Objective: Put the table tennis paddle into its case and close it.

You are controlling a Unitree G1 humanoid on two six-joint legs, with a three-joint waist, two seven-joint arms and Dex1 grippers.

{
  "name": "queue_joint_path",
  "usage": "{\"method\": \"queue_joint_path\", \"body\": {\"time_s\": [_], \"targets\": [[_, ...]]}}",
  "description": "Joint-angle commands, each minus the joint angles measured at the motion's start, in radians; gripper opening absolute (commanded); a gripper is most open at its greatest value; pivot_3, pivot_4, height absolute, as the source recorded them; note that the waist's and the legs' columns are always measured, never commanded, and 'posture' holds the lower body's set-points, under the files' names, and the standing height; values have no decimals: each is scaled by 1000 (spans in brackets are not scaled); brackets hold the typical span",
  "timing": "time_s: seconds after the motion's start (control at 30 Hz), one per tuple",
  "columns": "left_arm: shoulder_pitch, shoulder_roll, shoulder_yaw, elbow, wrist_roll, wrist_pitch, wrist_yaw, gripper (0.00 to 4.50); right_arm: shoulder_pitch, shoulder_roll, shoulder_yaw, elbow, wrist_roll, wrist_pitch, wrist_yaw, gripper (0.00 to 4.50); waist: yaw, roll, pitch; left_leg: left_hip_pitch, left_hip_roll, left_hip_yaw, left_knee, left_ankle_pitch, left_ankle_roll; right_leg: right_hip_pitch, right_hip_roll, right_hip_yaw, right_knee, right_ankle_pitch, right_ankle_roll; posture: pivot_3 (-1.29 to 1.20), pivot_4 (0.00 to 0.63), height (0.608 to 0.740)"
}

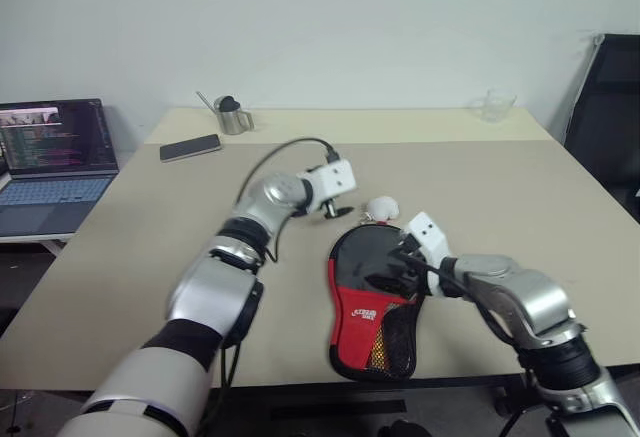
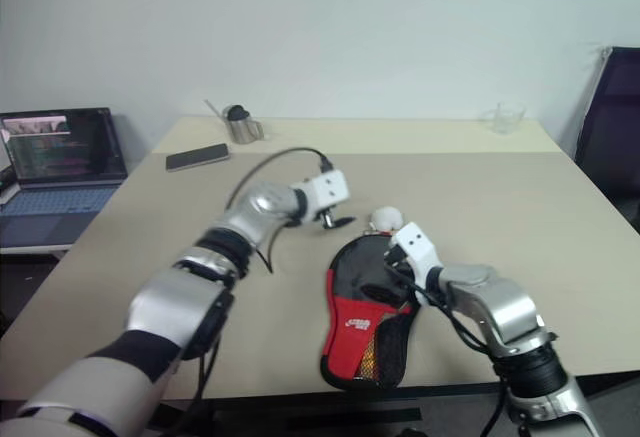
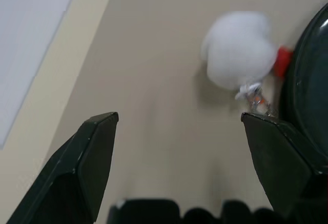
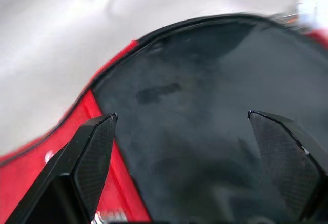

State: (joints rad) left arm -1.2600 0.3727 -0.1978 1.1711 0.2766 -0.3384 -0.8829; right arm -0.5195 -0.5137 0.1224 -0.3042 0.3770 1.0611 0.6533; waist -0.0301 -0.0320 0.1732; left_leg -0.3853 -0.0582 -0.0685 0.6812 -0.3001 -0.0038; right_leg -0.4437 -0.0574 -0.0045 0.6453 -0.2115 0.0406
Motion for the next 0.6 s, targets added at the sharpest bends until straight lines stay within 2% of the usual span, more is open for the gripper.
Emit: {"method": "queue_joint_path", "body": {"time_s": [0.03, 0.17, 0.27, 0.4, 0.6], "targets": [[138, 110, 29, -270, -121, 35, -249, 4192, -35, -40, -124, -31, 29, -3, -12, 4500, -4, 2, -1, 0, 0, 0, -1, 0, 0, 0, 0, 0, -1, 0, 0, 0, 150, 740], [427, 290, 14, -630, -179, 153, -420, 4192, -93, -56, -251, 99, -37, -19, -145, 4500, -9, 3, -1, 3, 1, 4, -3, 0, 0, 0, 1, 8, 0, -1, -1, 0, 150, 740], [616, 377, 5, -859, -219, 262, -497, 4192, -92, -82, -208, 191, -134, -54, -227, 4500, -2, 3, -1, 3, 1, 5, -2, 0, 1, 0, 1, 13, 1, 0, -1, 0, 150, 740], [734, 392, 11, -1049, -258, 395, -472, 4192, -77, -50, -127, 223, -199, -87, -276, 4500, 16, 3, -1, 3, 1, 5, -1, -2, 4, 1, 0, 12, 1, 0, -1, 0, 150, 740], [790, 369, 0, -1174, -274, 508, -422, 4192, -66, -11, -39, 227, -227, -73, -273, 4500, 15, 3, -1, 4, 1, 6, -1, -2, 5, 2, 2, 12, 2, 0, -1, 0, 150, 740]]}}
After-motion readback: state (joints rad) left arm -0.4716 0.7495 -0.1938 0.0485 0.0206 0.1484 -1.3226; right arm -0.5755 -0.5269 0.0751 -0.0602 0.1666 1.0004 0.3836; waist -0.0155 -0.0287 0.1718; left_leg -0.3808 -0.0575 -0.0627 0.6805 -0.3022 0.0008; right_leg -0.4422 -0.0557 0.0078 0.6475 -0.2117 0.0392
